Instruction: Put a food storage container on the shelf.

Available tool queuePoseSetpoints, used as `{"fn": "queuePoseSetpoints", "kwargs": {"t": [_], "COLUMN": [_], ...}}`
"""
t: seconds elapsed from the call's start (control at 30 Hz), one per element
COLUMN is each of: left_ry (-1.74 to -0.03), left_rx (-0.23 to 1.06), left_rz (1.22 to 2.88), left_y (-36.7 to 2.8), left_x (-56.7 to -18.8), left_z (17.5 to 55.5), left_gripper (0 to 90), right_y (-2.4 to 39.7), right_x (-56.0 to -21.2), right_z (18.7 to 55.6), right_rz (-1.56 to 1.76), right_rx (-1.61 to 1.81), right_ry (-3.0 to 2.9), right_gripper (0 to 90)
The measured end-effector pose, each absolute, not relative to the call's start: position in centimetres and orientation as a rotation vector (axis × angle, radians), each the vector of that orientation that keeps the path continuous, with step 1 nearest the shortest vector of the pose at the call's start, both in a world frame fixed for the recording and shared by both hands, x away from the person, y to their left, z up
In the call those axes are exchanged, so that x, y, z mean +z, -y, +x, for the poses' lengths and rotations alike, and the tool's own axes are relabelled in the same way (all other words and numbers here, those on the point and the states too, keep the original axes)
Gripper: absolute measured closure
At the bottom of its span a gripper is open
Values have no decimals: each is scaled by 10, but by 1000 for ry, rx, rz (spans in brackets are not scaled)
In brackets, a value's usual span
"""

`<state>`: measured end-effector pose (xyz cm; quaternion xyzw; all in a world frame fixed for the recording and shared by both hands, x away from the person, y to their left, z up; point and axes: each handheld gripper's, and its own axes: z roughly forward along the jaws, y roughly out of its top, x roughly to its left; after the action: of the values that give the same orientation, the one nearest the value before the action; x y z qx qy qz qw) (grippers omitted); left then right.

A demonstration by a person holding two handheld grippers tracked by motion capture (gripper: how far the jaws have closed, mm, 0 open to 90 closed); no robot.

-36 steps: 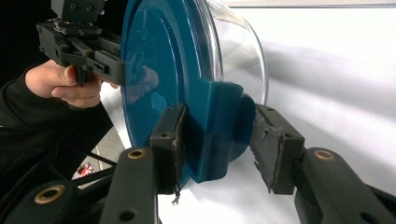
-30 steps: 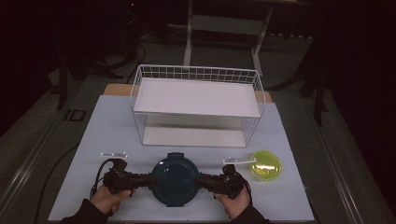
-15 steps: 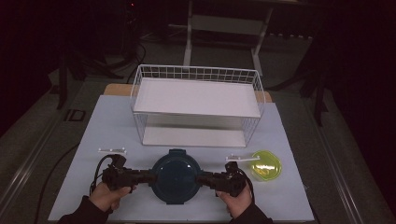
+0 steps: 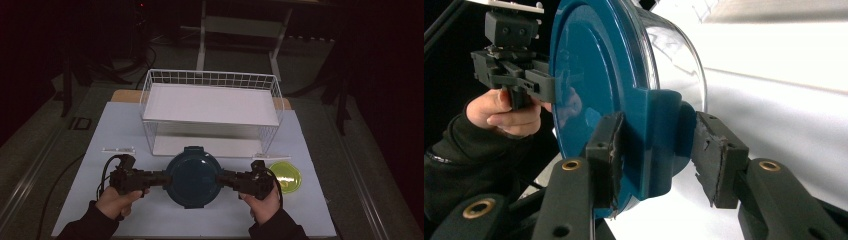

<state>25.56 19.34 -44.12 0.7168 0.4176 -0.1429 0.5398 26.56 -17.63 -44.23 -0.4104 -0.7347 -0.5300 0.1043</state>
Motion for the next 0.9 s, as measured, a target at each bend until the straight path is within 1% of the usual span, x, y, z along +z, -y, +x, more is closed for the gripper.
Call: {"fn": "queuePoseSetpoints", "kwargs": {"t": [0.03, 0.4, 0.57, 0.9], "left_ry": [-990, -947, -939, -918], "left_rx": [-332, -274, -271, -242], "left_rz": [1705, 1725, 1710, 1692], "left_y": [-193, -184, -180, -172], "left_x": [-437, -393, -383, -355], "left_z": [256, 272, 281, 308], "left_gripper": [577, 576, 576, 576], "right_y": [178, 187, 191, 200], "right_x": [-434, -399, -388, -358], "right_z": [267, 278, 284, 310], "right_rz": [-1206, -1188, -1191, -1211], "right_rx": [-1577, -1655, -1675, -1714], "right_ry": [2166, 2158, 2155, 2134], "right_gripper": [562, 563, 563, 564]}}
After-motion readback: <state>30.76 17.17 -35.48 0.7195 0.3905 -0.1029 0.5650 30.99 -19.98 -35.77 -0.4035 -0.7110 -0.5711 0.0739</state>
